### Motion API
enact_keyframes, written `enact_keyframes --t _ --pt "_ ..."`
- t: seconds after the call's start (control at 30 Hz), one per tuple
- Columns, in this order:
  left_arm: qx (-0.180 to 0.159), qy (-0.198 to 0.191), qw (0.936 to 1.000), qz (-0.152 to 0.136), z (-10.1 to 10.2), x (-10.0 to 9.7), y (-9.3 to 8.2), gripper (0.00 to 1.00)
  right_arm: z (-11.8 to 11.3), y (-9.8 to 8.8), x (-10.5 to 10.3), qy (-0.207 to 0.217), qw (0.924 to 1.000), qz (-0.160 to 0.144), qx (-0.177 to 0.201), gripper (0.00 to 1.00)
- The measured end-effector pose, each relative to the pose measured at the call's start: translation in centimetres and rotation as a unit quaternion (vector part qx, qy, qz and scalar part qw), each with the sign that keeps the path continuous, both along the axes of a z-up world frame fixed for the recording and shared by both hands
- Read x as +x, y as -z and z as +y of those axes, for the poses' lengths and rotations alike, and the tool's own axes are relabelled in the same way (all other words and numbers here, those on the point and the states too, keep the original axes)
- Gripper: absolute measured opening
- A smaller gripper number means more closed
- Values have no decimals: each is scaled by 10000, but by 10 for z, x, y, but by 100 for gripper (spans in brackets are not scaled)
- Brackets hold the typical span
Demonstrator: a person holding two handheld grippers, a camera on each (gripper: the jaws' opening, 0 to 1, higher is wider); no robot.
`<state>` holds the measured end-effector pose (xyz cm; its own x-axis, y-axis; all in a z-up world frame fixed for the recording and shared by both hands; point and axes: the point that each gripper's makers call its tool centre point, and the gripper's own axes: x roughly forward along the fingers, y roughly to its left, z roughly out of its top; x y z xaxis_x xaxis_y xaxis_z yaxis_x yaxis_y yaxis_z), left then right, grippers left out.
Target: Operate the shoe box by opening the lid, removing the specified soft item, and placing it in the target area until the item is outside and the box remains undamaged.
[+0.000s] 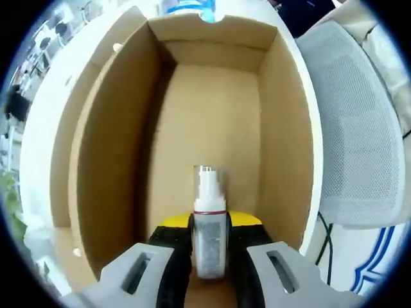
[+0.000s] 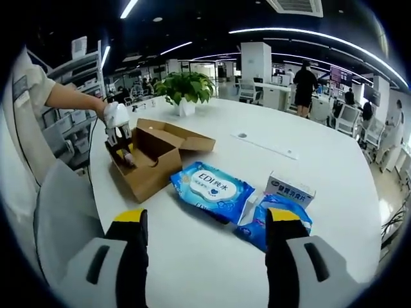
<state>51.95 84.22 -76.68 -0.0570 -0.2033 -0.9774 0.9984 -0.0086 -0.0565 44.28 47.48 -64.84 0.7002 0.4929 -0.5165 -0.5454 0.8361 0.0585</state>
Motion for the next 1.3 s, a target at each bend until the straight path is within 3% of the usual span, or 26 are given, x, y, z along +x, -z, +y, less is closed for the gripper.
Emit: enact_keyframes --t 0.2,0.57,0.8,1.0,1.3 --pt "-481 -377 9981 -102 -17 7 -13 18 10 -5 1 -37 9999 -76 96 68" --pt "-1182 -626 9908 -193 -52 5 -40 18 27 -11 7 -132 9992 -220 311 63" --pt "-1547 -670 9856 -130 -75 -3 -53 18 38 -21 12 -172 9976 -450 505 58" --pt "-1810 -601 9816 -57 -93 -9 -66 18 53 -22 14 -301 9965 -461 622 57" --pt "-2368 -403 9706 127 -124 -22 -90 18 79 -27 15 -520 9937 -516 853 53"
